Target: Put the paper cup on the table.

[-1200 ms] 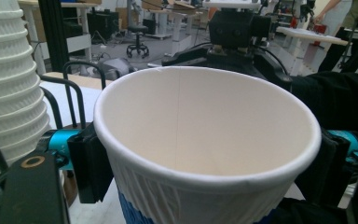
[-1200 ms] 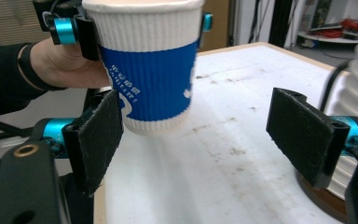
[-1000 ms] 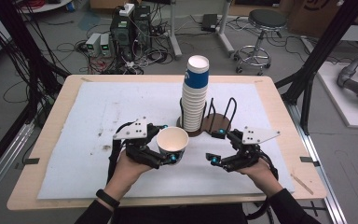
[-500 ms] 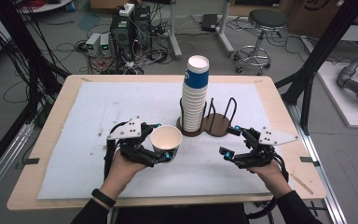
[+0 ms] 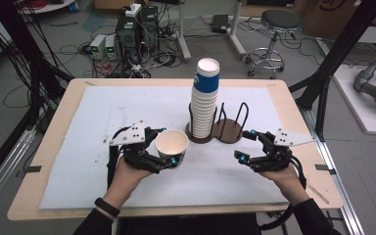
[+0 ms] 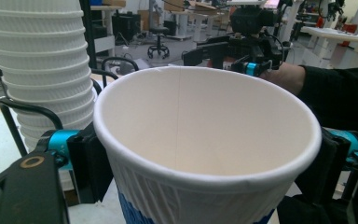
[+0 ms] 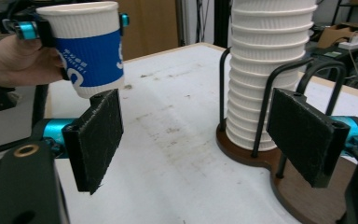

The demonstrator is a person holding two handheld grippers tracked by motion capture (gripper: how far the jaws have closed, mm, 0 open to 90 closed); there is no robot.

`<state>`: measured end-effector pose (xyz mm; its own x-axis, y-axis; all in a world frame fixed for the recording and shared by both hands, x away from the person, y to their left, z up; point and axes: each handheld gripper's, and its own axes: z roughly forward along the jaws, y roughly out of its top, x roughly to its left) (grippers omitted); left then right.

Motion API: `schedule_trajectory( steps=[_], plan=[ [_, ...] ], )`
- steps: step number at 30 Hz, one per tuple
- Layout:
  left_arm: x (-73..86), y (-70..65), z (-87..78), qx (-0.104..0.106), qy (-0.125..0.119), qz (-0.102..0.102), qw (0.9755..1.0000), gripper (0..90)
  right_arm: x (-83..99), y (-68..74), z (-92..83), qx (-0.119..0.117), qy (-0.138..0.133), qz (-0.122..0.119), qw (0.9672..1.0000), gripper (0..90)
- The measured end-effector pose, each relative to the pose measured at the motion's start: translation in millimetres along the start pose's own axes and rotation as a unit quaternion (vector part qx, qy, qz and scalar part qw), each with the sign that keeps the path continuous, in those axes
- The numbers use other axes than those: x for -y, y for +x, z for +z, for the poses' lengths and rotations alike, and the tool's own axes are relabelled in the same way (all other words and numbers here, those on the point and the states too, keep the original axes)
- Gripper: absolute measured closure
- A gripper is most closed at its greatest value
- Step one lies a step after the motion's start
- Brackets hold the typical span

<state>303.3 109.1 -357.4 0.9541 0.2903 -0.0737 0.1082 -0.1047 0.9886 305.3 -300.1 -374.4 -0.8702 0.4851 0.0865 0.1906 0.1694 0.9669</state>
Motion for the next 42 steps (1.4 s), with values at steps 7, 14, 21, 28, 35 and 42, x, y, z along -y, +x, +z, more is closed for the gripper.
schedule_trajectory(
  steps=[7, 14, 21, 28, 35, 42],
  plan=[
    [-4.8, 1.2, -11.2, -0.019, -0.006, 0.004, 0.9998, 20.3, -1.7, -4.5, -1.5, 0.008, 0.003, 0.008, 0.9999, 19.1],
    [-10.2, 5.7, -20.3, -0.038, -0.012, 0.010, 0.9991, 20.3, -2.6, -4.4, -0.8, 0.009, 0.010, 0.006, 0.9999, 19.1],
    [-13.3, 11.3, -29.6, -0.061, -0.016, 0.011, 0.9980, 20.3, -2.6, -4.6, -0.1, 0.011, 0.013, 0.002, 0.9999, 19.1],
    [-15.6, 26.0, -42.3, -0.106, -0.013, 0.010, 0.9942, 20.2, -2.8, -6.0, 0.1, 0.011, 0.012, 0.003, 0.9999, 19.0],
    [-17.1, 39.7, -50.9, -0.151, -0.015, 0.005, 0.9885, 20.2, -3.1, -6.4, -0.1, 0.009, 0.012, 0.003, 0.9999, 19.0],
    [-16.0, 49.8, -55.5, -0.198, -0.014, 0.008, 0.9801, 20.0, -3.1, -6.0, -0.1, 0.010, 0.013, 0.000, 0.9999, 19.0]
  ],
)
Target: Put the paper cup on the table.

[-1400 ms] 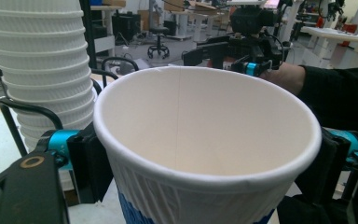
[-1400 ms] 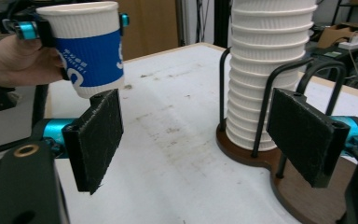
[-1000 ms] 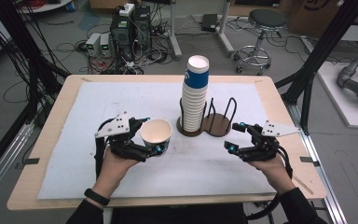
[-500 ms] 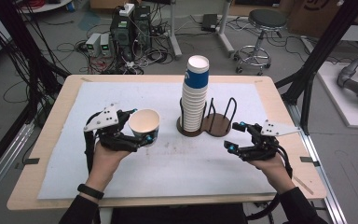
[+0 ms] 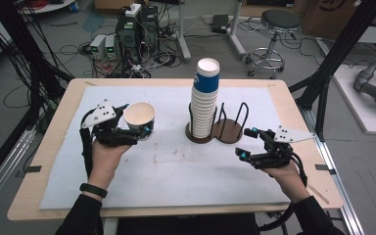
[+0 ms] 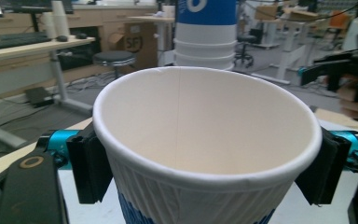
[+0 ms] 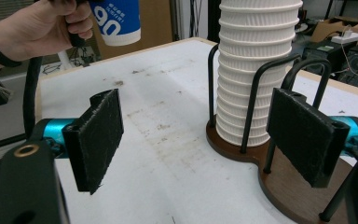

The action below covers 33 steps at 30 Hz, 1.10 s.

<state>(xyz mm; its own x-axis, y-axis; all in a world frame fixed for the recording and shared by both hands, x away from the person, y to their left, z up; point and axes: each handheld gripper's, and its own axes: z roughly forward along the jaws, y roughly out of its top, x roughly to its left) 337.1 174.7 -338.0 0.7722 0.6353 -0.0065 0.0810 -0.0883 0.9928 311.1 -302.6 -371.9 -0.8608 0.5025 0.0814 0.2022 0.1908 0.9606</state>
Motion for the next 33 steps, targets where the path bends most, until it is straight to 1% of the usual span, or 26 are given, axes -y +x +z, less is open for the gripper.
schedule_trajectory(
  steps=[1, 2, 3, 5, 7, 10, 12, 15, 18, 21, 24, 27, 28, 30, 31, 33],
  plan=[
    [0.3, 1.8, 0.3, -0.006, -0.002, 0.000, 1.0000, 20.0, 0.0, -0.2, 0.0, 0.000, 0.000, 0.000, 1.0000, 19.1],
    [0.3, 1.8, 0.3, -0.006, -0.002, 0.000, 1.0000, 20.0, 0.1, -0.5, 0.0, 0.000, 0.000, 0.000, 1.0000, 19.1],
    [0.5, 5.8, 0.3, -0.019, -0.002, -0.002, 0.9998, 20.0, 0.1, -0.6, -0.1, 0.000, 0.001, 0.001, 1.0000, 19.1],
    [0.5, 9.4, 0.5, -0.032, -0.004, -0.004, 0.9995, 20.0, 0.0, -1.0, 0.0, 0.002, 0.000, -0.002, 1.0000, 19.0],
    [1.4, 12.8, 0.6, -0.043, -0.009, -0.008, 0.9990, 20.0, 0.0, -0.9, 0.1, 0.002, 0.000, 0.000, 1.0000, 19.1],
    [3.5, 19.1, 1.0, -0.060, -0.010, -0.010, 0.9981, 20.0, 0.1, -1.1, 0.2, 0.003, 0.001, 0.002, 1.0000, 19.1],
    [4.9, 22.6, 1.5, -0.069, -0.014, -0.014, 0.9975, 20.0, 0.1, -1.4, 0.1, 0.003, 0.000, 0.003, 1.0000, 19.1],
    [7.2, 27.8, 3.1, -0.085, -0.016, -0.018, 0.9961, 20.1, 0.1, -1.5, 0.3, 0.003, -0.001, 0.003, 1.0000, 19.1],
    [10.4, 33.3, 5.7, -0.103, -0.018, -0.023, 0.9943, 20.0, -0.1, -1.6, 0.7, 0.001, -0.005, 0.008, 0.9999, 19.1],
    [14.0, 39.4, 8.2, -0.119, -0.020, -0.027, 0.9924, 20.0, 0.1, -1.9, 0.7, 0.000, -0.003, 0.007, 1.0000, 19.1],
    [17.6, 44.4, 11.9, -0.130, -0.022, -0.030, 0.9908, 20.0, 0.2, -1.7, 1.0, 0.000, -0.002, 0.005, 1.0000, 19.1],
    [21.1, 48.9, 15.0, -0.141, -0.016, -0.029, 0.9895, 20.0, 0.3, -1.7, 1.3, -0.001, -0.004, 0.009, 1.0000, 19.1],
    [21.1, 48.9, 15.0, -0.141, -0.016, -0.029, 0.9895, 20.1, 0.4, -1.5, 1.2, -0.002, -0.005, 0.010, 0.9999, 19.1],
    [25.1, 54.1, 17.6, -0.150, -0.015, -0.033, 0.9881, 20.0, 0.4, -1.6, 1.0, -0.003, -0.006, 0.011, 0.9999, 19.1],
    [26.1, 55.6, 18.2, -0.154, -0.014, -0.031, 0.9875, 20.0, 0.3, -1.5, 0.8, -0.002, -0.007, 0.011, 0.9999, 19.0],
    [28.5, 58.6, 19.9, -0.158, -0.015, -0.033, 0.9867, 20.0, 0.4, -1.8, 0.6, -0.003, -0.008, 0.010, 0.9999, 19.1]
  ],
)
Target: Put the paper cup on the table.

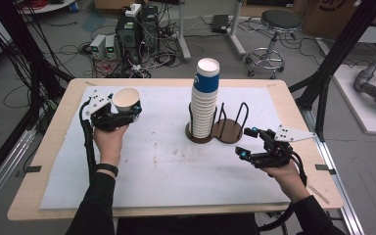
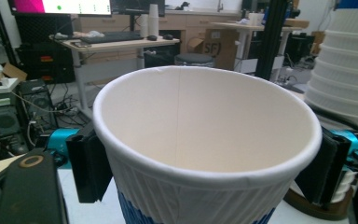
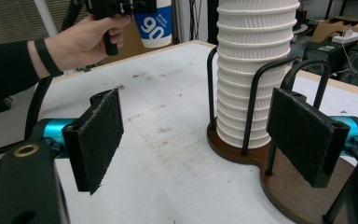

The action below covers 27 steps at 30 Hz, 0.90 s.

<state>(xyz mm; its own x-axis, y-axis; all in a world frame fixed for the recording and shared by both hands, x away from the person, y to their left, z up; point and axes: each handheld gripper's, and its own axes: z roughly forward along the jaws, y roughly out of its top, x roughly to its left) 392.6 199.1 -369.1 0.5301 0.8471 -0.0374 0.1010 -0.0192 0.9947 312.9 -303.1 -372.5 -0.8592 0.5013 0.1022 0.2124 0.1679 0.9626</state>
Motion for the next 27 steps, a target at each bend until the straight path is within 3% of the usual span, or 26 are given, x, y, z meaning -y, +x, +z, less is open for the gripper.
schedule_trajectory(
  steps=[16, 27],
  plan=[
    [22.2, 13.3, 22.7, -0.020, 0.043, -0.012, 0.9988, 20.1, 1.2, 0.5, -1.3, 0.001, 0.001, 0.002, 1.0000, 19.1],
    [34.9, 19.8, 31.8, -0.034, 0.072, -0.023, 0.9966, 20.3, 2.6, -0.2, -2.1, 0.000, -0.001, 0.002, 1.0000, 19.1]
  ],
)
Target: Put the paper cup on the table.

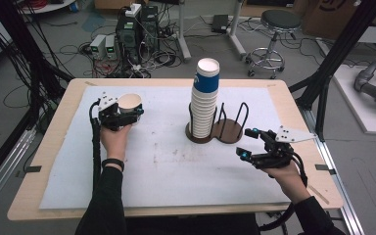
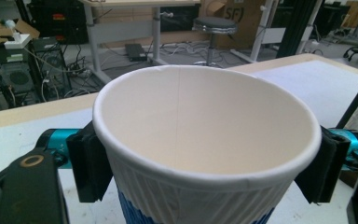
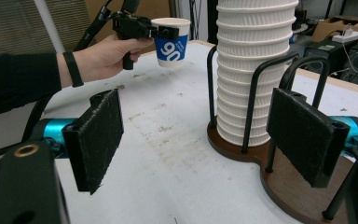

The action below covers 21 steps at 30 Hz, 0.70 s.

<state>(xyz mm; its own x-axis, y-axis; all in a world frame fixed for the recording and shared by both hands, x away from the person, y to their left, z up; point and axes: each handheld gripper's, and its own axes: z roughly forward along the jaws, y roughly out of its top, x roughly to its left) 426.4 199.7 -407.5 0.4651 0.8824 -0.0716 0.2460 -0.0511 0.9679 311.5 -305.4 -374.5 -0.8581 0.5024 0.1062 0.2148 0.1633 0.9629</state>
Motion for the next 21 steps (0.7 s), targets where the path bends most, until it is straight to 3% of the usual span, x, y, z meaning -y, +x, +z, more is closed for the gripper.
schedule_trajectory(
  steps=[4, 17, 21],
  plan=[
    [6.4, 0.2, -0.8, -0.013, -0.013, -0.001, 0.9998, 20.6, 0.8, 0.2, -0.1, -0.001, 0.003, 0.003, 1.0000, 19.1],
    [22.8, 6.1, 4.5, -0.011, 0.012, -0.014, 0.9998, 19.6, 1.1, 0.2, 1.8, 0.001, 0.005, 0.001, 1.0000, 19.1],
    [25.2, 7.0, 6.6, -0.009, 0.022, -0.007, 0.9997, 19.6, 1.2, 0.1, 1.9, 0.000, 0.006, 0.002, 1.0000, 19.1]
  ],
)
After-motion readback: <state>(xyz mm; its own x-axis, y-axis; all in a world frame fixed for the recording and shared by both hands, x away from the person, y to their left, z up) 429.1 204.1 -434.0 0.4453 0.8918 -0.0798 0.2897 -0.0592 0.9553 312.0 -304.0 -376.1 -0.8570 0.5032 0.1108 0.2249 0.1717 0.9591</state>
